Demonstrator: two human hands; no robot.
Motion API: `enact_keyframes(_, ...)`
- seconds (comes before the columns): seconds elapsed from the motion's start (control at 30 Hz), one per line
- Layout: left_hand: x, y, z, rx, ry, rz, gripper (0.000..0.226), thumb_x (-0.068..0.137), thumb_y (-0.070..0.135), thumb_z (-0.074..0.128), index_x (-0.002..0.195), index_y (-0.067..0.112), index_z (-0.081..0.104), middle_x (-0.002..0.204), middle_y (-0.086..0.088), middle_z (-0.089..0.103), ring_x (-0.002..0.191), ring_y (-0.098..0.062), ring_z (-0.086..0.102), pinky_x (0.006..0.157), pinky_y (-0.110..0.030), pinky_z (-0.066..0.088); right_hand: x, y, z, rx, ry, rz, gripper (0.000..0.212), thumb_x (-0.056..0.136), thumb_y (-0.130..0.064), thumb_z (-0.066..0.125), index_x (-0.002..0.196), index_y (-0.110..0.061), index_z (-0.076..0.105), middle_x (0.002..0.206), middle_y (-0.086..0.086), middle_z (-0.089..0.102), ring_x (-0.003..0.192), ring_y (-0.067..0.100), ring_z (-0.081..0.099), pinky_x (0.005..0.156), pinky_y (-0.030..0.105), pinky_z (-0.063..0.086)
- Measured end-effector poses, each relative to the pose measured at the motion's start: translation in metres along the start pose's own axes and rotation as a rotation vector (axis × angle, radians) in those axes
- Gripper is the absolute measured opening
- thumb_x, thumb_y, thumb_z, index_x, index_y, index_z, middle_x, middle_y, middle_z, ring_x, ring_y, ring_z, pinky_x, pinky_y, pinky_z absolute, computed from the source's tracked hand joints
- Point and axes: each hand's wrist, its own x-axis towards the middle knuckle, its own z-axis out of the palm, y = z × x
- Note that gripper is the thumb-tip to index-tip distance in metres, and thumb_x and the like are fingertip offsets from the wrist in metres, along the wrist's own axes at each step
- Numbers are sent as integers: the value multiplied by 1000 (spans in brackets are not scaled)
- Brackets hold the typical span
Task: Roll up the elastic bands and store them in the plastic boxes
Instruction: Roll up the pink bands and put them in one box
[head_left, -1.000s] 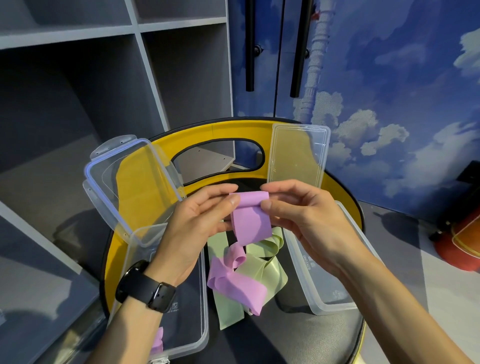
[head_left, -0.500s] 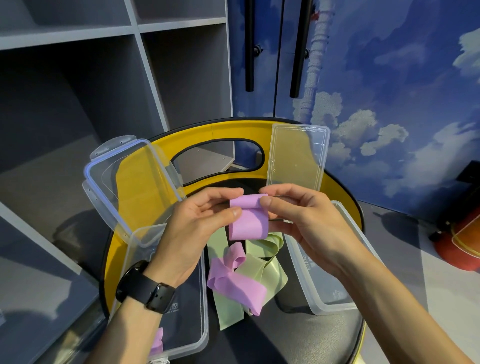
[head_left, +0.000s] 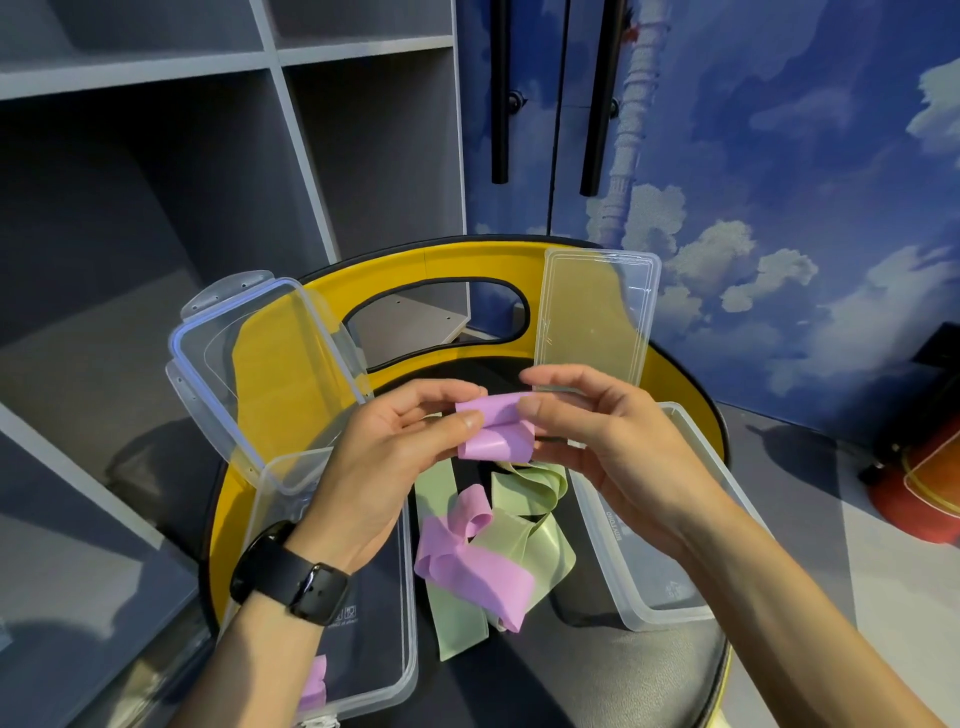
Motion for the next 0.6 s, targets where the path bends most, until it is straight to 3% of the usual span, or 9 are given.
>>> enact_keyframes(0.1, 0, -1, -2, 14, -3, 6, 23, 83, -2, 63, 94, 16, 72, 103, -2, 74, 97, -18, 69, 82, -25, 56, 0, 1, 0, -35, -20, 39, 20, 87, -17, 67, 103, -7, 71, 102, 17, 72, 86, 22, 69, 75, 31, 60)
enact_keyframes(0.27, 0, -4, -5, 15, -35, 4, 22, 72, 11, 68, 89, 22, 75, 104, -2, 74, 99, -18, 69, 86, -25, 55, 0, 1, -2, -9, -40, 35, 21, 86, -4, 67, 107, -2, 68, 99, 18, 73, 84, 23, 71, 71, 26, 59)
enact_keyframes(0.43, 1, -4, -2, 140, -43, 20, 23, 85, 5, 67, 105, 16, 70, 103, 3, 74, 100, -13, 68, 83, -22, 55, 2, 5, -4, -30, -51, 27, 25, 84, 6, 66, 107, -3, 68, 102, 18, 73, 94, 30, 72, 85, 34, 59)
enact_keyframes(0.53, 1, -5, -2, 270, -30, 44, 21, 86, 12, 67, 104, 21, 71, 100, 9, 74, 99, -7, 68, 81, -18, 54, 2, 8, -3, -75, -70, 21, 25, 83, 5, 67, 106, -7, 69, 101, 18, 74, 96, 31, 72, 91, 38, 57)
enact_keyframes(0.6, 2, -6, -4, 381, -35, 64, 20, 84, 20, 70, 104, 24, 72, 98, 11, 74, 99, -7, 68, 83, -22, 55, 2, 9, -3, -102, -76, 14, 26, 83, 6, 68, 105, -8, 70, 100, 16, 74, 96, 29, 72, 93, 39, 56)
